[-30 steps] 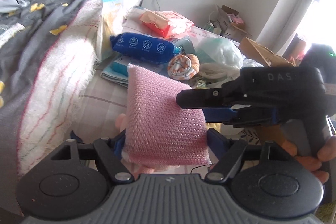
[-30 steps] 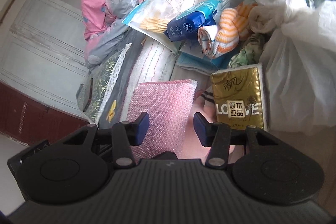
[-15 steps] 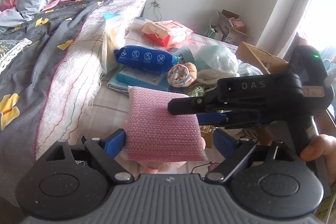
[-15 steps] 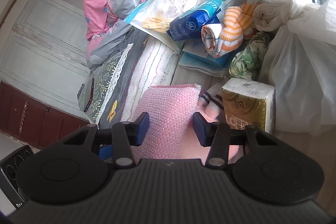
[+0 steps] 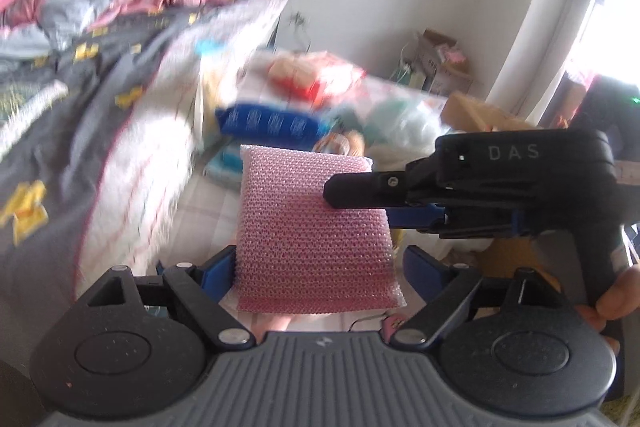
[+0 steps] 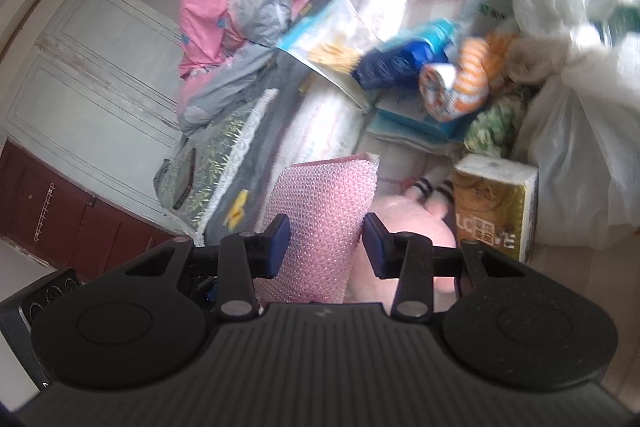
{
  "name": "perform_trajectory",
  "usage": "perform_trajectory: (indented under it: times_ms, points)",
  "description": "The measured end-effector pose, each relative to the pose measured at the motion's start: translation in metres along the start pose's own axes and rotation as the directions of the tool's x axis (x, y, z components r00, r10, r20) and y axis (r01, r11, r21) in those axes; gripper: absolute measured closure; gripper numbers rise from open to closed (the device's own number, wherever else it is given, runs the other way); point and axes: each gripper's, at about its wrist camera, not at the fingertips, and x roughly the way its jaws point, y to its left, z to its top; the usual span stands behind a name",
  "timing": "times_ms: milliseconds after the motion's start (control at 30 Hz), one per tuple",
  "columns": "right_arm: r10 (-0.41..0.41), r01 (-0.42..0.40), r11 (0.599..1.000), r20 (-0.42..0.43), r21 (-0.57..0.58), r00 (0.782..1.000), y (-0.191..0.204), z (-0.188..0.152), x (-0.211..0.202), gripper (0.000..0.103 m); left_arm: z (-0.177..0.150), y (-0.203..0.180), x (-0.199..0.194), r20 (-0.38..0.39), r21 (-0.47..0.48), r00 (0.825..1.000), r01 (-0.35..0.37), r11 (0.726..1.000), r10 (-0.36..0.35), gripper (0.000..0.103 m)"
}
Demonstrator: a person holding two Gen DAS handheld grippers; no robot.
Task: Organize soft objects
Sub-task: 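Lift the pink pad with the right gripper and carry it to the cardboard box, then lower the pink pad into the box and open the right gripper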
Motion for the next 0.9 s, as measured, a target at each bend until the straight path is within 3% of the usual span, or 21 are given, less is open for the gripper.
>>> perform_trajectory:
  times_ms: [100,233,400,533,633,800,900]
  points:
    - [0.012,-0.009,0.999,0.060,-0.049,0.998,0.019,0.005,-0.027,0.064,0.016,-0.019,-0.017,0.053,0.058,0.998,0.010,0.998,-0.013,0.015]
    - [0.011,0.000,0.997,0.149,-0.073,0.989,0.027,0.022,-0.075,0.064,0.045,-0.052,-0.021,0.091,0.135,0.991,0.081,0.988,-0.094,0.015]
    - [-0.057,0.068,0.997,0.249,-0.036,0.967,0.001,0.047,-0.150,0.064,0.082,-0.116,0.013,0.045,0.239,0.972,0.215,0.947,-0.232,0.014]
    - [-0.151,0.142,0.989,0.301,0.051,0.942,-0.051,0.070,-0.206,0.064,0.104,-0.179,0.068,-0.049,0.302,0.952,0.304,0.904,-0.304,0.014]
    - [-0.207,0.171,0.975,0.297,0.142,0.932,-0.101,0.088,-0.232,0.064,0.112,-0.222,0.116,-0.115,0.329,0.943,0.333,0.884,-0.312,0.014]
    - [-0.230,0.156,0.945,0.242,0.288,0.943,-0.195,0.123,-0.249,0.064,0.122,-0.267,0.189,-0.192,0.365,0.944,0.323,0.873,-0.269,0.015]
    - [-0.212,0.129,0.927,0.209,0.353,0.955,-0.243,0.143,-0.242,0.064,0.130,-0.274,0.219,-0.198,0.371,0.953,0.291,0.882,-0.231,0.014]
